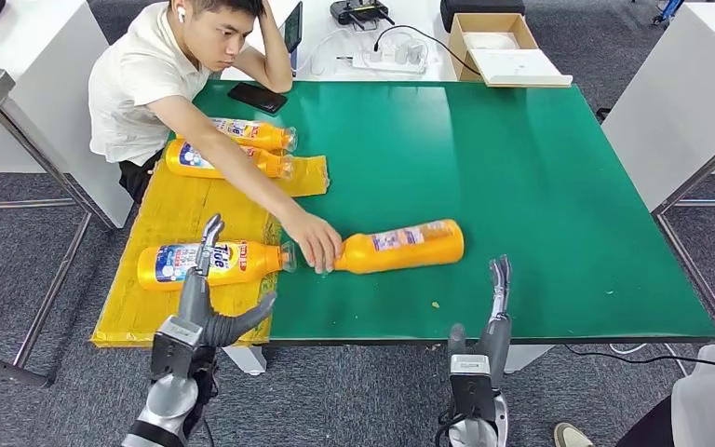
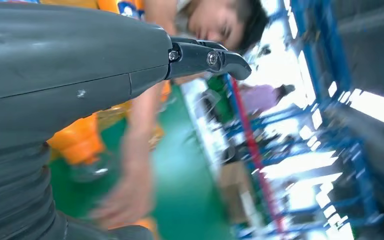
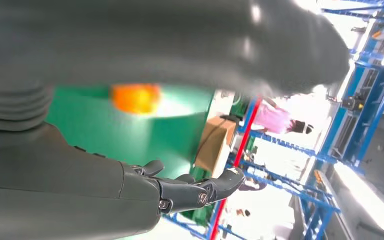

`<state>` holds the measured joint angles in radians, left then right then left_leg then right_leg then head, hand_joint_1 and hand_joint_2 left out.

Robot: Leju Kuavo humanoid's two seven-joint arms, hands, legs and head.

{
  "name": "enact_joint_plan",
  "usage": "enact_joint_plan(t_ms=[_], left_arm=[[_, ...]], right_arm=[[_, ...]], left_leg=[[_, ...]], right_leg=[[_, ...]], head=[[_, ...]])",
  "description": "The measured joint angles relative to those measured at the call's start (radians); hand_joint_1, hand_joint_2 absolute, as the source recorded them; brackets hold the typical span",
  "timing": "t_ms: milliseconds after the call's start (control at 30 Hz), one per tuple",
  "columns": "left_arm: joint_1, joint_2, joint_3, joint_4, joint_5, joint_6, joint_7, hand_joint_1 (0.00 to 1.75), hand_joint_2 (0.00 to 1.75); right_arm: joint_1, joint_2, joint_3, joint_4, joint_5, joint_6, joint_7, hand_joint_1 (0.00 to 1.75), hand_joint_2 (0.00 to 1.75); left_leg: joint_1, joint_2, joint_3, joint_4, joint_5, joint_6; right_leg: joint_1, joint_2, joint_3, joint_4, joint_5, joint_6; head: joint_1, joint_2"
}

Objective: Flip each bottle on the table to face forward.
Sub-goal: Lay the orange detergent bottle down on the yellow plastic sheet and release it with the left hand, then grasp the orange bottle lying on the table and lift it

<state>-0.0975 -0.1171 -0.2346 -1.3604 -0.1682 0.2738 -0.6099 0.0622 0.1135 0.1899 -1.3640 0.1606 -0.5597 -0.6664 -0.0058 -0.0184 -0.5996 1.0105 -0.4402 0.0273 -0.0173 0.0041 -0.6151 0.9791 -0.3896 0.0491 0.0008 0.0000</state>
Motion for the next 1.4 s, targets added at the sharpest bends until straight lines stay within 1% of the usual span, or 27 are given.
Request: enact_joint_plan(t_ms=[67,200,300,367,500,733,900,1200,1400], left_arm=[[0.021,-0.012,-0.015,-0.042,0.059,0.044,-0.016,0.00,1.75],[0.067,-0.025,-0.039,-0.114,0.144,0.105,-0.045,0.00,1.75],[0.114,-0.031,-0.042,-0.171,0.193,0.130,-0.050,0.00,1.75],[0.145,-0.033,-0.042,-0.211,0.209,0.142,-0.052,0.00,1.75],[0.183,-0.034,-0.042,-0.264,0.210,0.151,-0.052,0.00,1.75],[0.203,-0.035,-0.042,-0.299,0.210,0.154,-0.052,0.00,1.75],[0.203,-0.037,-0.043,-0.306,0.212,0.172,-0.053,0.00,1.75],[0.165,-0.043,-0.093,-0.300,0.232,0.176,-0.042,0.00,1.75],[0.144,-0.045,-0.120,-0.284,0.251,0.171,-0.023,0.00,1.75]], right_arm=[[-0.026,-0.011,-0.001,0.039,0.090,-0.007,0.006,0.00,1.75],[-0.102,-0.063,-0.015,0.178,0.318,-0.036,0.041,0.00,1.75],[-0.150,-0.110,-0.030,0.272,0.432,-0.059,0.095,0.00,1.75],[-0.173,-0.143,-0.039,0.322,0.478,-0.058,0.122,0.00,1.75],[-0.202,-0.183,-0.053,0.381,0.497,-0.056,0.134,0.00,1.75],[-0.219,-0.206,-0.057,0.424,0.500,-0.056,0.137,0.00,1.75],[-0.234,-0.210,-0.057,0.447,0.541,-0.047,0.159,0.00,1.75],[-0.370,-0.207,-0.039,0.581,0.620,0.024,0.202,0.00,1.75],[-0.416,-0.198,-0.018,0.653,0.621,0.063,0.214,0.00,1.75]], left_leg=[[0.000,0.001,0.000,0.000,0.000,0.000],[-0.001,0.001,0.000,0.000,0.000,0.000],[-0.001,0.001,0.000,0.000,0.000,0.001],[-0.001,0.000,0.000,0.000,0.000,0.001],[-0.001,-0.001,-0.001,0.000,-0.001,0.001],[0.000,-0.001,0.000,0.000,-0.001,0.001],[0.000,-0.001,-0.001,0.000,-0.001,0.001],[-0.001,-0.001,0.000,0.000,0.000,0.001],[0.000,-0.001,-0.001,0.000,0.000,0.001]], right_leg=[[0.000,0.000,0.000,0.000,0.000,0.000],[0.000,0.000,0.000,0.000,0.000,0.000],[0.000,0.000,0.000,0.000,0.000,0.000],[0.000,0.000,0.000,0.000,0.000,0.000],[0.000,0.000,0.000,0.000,0.000,0.000],[0.000,0.000,0.000,0.000,0.000,0.000],[0.000,0.000,0.000,0.000,0.000,0.000],[0.000,0.000,0.000,0.000,0.000,0.001],[0.000,0.000,0.000,0.000,0.000,0.001]], head=[[0.000,0.000],[0.000,0.000],[0.000,0.000],[0.000,0.000],[0.000,0.000],[0.000,0.000],[0.000,0.000],[0.000,0.000],[0.000,0.000]])
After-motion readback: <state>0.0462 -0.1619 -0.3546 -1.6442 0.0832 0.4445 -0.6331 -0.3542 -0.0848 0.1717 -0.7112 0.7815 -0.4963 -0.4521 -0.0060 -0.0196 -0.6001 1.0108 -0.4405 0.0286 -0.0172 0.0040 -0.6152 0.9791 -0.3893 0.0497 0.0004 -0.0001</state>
